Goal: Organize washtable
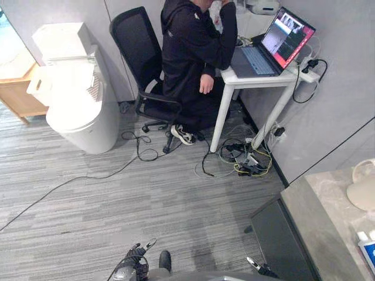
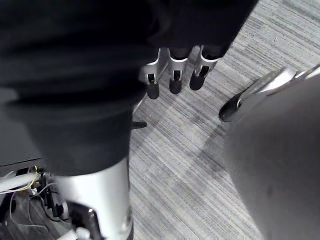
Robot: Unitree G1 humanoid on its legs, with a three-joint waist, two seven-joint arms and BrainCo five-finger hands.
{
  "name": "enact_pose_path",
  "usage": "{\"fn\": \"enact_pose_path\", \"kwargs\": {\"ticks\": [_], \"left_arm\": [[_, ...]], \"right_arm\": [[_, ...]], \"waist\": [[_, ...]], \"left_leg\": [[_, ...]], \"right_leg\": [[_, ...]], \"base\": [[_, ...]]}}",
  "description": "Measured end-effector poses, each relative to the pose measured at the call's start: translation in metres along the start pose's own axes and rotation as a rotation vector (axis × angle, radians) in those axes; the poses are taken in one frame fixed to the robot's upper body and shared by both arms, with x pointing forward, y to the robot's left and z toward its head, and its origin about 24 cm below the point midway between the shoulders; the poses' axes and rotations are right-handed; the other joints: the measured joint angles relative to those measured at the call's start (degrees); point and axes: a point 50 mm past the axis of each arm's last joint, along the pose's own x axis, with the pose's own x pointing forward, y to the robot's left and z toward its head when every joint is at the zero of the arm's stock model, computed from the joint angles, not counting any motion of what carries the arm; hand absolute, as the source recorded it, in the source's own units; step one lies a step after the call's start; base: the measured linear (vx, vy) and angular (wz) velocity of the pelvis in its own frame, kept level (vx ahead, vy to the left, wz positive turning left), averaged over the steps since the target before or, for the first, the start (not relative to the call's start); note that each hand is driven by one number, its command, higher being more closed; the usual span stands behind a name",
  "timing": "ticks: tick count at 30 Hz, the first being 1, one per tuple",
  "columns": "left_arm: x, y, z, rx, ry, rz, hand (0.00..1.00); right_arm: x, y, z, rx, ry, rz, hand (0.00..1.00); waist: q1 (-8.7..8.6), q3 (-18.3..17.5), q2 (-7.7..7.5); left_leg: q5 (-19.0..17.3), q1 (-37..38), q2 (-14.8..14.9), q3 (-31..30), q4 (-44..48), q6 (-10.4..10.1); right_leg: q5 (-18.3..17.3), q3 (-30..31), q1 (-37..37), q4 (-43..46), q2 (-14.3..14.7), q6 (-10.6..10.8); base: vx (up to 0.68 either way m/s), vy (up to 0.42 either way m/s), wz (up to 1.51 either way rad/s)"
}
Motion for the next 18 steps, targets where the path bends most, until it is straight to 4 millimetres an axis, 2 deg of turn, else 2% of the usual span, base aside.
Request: {"fn": "enact_pose_path", "kwargs": {"ticks": [2, 3, 4, 5, 6, 7, 8, 9, 10, 11, 12, 13, 14, 16, 17, 18], "left_arm": [[0.000, 0.002, 0.000, 0.002, 0.002, 0.006, 0.00], [0.000, 0.005, 0.002, -0.017, -0.005, 0.015, 0.00], [0.000, 0.007, 0.004, -0.034, -0.016, 0.026, 0.00], [0.000, 0.013, 0.006, -0.078, -0.035, 0.050, 0.00], [-0.001, 0.017, 0.009, -0.105, -0.053, 0.068, 0.00], [-0.001, 0.016, 0.011, -0.136, -0.058, 0.078, 0.00], [-0.001, 0.016, 0.007, -0.140, -0.048, 0.082, 0.00], [-0.004, 0.017, -0.001, -0.154, -0.030, 0.093, 0.00], [-0.005, 0.016, -0.006, -0.158, -0.017, 0.096, 0.00], [-0.005, 0.014, -0.006, -0.161, -0.015, 0.092, 0.00], [-0.005, 0.010, -0.007, -0.166, -0.013, 0.084, 0.00], [-0.005, 0.007, -0.008, -0.172, -0.012, 0.078, 0.00], [-0.006, 0.002, -0.009, -0.177, -0.009, 0.069, 0.00], [-0.006, -0.003, -0.009, -0.175, -0.008, 0.055, 0.00], [-0.005, -0.005, -0.005, -0.159, -0.020, 0.048, 0.00], [-0.005, -0.006, -0.004, -0.145, -0.021, 0.041, 0.00]], "right_arm": [[0.001, 0.004, 0.001, -0.013, -0.001, 0.012, 0.00], [0.002, 0.012, 0.007, -0.038, -0.015, 0.037, 0.00], [0.002, 0.015, 0.010, -0.050, -0.022, 0.046, 0.00], [0.003, 0.019, 0.012, -0.064, -0.037, 0.060, 0.00], [0.003, 0.023, 0.016, -0.086, -0.054, 0.076, 0.00], [0.004, 0.025, 0.033, -0.131, -0.105, 0.089, 0.00], [0.004, 0.023, 0.035, -0.140, -0.113, 0.084, 0.00], [0.004, 0.022, 0.037, -0.171, -0.123, 0.084, 0.00], [0.004, 0.025, 0.038, -0.200, -0.128, 0.090, 0.00], [0.003, 0.027, 0.038, -0.217, -0.127, 0.099, 0.00], [0.003, 0.029, 0.042, -0.246, -0.144, 0.114, 0.00], [0.002, 0.034, 0.047, -0.266, -0.168, 0.133, 0.00], [0.001, 0.038, 0.048, -0.288, -0.184, 0.162, 0.00], [0.000, 0.041, 0.045, -0.309, -0.178, 0.173, 0.00], [0.000, 0.045, 0.041, -0.327, -0.168, 0.189, 0.00], [0.000, 0.046, 0.040, -0.329, -0.166, 0.194, 0.00]], "waist": [[0.16, 0.4, 0.43], [0.21, 1.5, 0.86], [0.24, 2.1, 0.96], [1.07, 1.9, 0.87], [1.78, 2.0, 0.79], [1.78, 3.1, 3.07], [1.82, 3.0, 3.27], [1.91, 2.8, 2.98], [1.87, 2.3, 3.80], [1.96, 2.1, 4.15], [2.29, 1.8, 4.86], [2.50, 1.4, 5.39], [2.64, 0.4, 6.31], [2.89, -0.2, 6.98], [3.01, -1.4, 5.81], [2.66, -1.9, 5.54]], "left_leg": [[-0.9, 3.5, 2.1, 4.3, 0.5, -0.9], [-5.8, 2.0, 5.1, 6.0, 9.5, -1.9], [-7.9, 0.0, 6.6, 6.6, 15.8, -2.1], [-10.7, -7.4, 10.1, 6.3, 31.5, -0.9], [-10.9, -11.1, 11.8, 4.8, 39.2, -0.3], [-8.2, -17.7, 13.4, -5.2, 51.7, 1.2], [-6.4, -18.7, 12.8, -8.6, 54.5, 0.5], [-5.7, -20.0, 10.7, -14.0, 57.1, -0.1], [-9.8, -19.7, 7.9, -18.7, 56.9, -1.0], [-12.0, -19.3, 6.7, -20.2, 55.4, -2.0], [-14.9, -18.4, 5.6, -21.7, 51.5, -3.2], [-17.6, -16.1, 4.7, -23.1, 43.7, -4.1], [-18.0, -13.2, 4.6, -23.3, 34.7, -4.8], [-21.7, -11.0, 5.5, -20.1, 31.0, -6.8], [-22.1, -10.4, 3.8, -16.4, 30.8, -5.2], [-22.0, -10.5, 3.0, -15.9, 30.9, -4.7]], "right_leg": [[0.3, 3.4, 0.4, 3.2, 1.8, -0.5], [0.6, 6.4, 0.4, 4.9, 3.8, -1.1], [0.6, 7.6, 0.2, 5.7, 4.5, -1.3], [-1.2, 10.7, -2.3, 8.2, 6.3, -4.4], [-3.3, 12.5, -3.6, 9.5, 7.3, -6.0], [-5.1, 16.2, -5.8, 13.9, 11.3, -6.5], [-5.8, 18.1, -6.9, 15.7, 12.4, -7.0], [-5.9, 21.8, -8.6, 17.9, 13.9, -7.3], [-6.0, 24.8, -9.9, 18.9, 15.0, -7.3], [-6.0, 26.6, -10.6, 19.3, 15.5, -7.3], [-5.9, 28.8, -11.2, 19.5, 16.1, -7.3], [-5.9, 31.6, -11.8, 19.5, 16.4, -7.1], [-6.5, 34.2, -12.8, 19.8, 16.5, -6.1], [-7.6, 36.9, -13.0, 20.7, 16.7, -4.4], [-7.6, 39.8, -12.8, 19.5, 14.0, -2.7], [-6.6, 40.3, -12.3, 18.1, 12.9, -1.2]], "base": [[0.01, -0.095, -0.82], [-0.08, -0.093, -0.93], [-0.21, -0.134, -1.38], [-0.27, -0.144, -1.31], [-0.44, -0.207, -1.90], [-0.35, -0.155, -1.61], [-0.30, -0.107, -1.89], [-0.09, -0.025, -1.65], [-0.06, -0.001, -1.59], [0.03, 0.030, -1.33], [0.09, 0.088, -1.24], [0.12, 0.185, -1.49], [0.14, 0.231, -1.27], [0.19, 0.243, -0.96], [0.23, 0.249, -0.79], [0.28, 0.307, -0.67]]}}
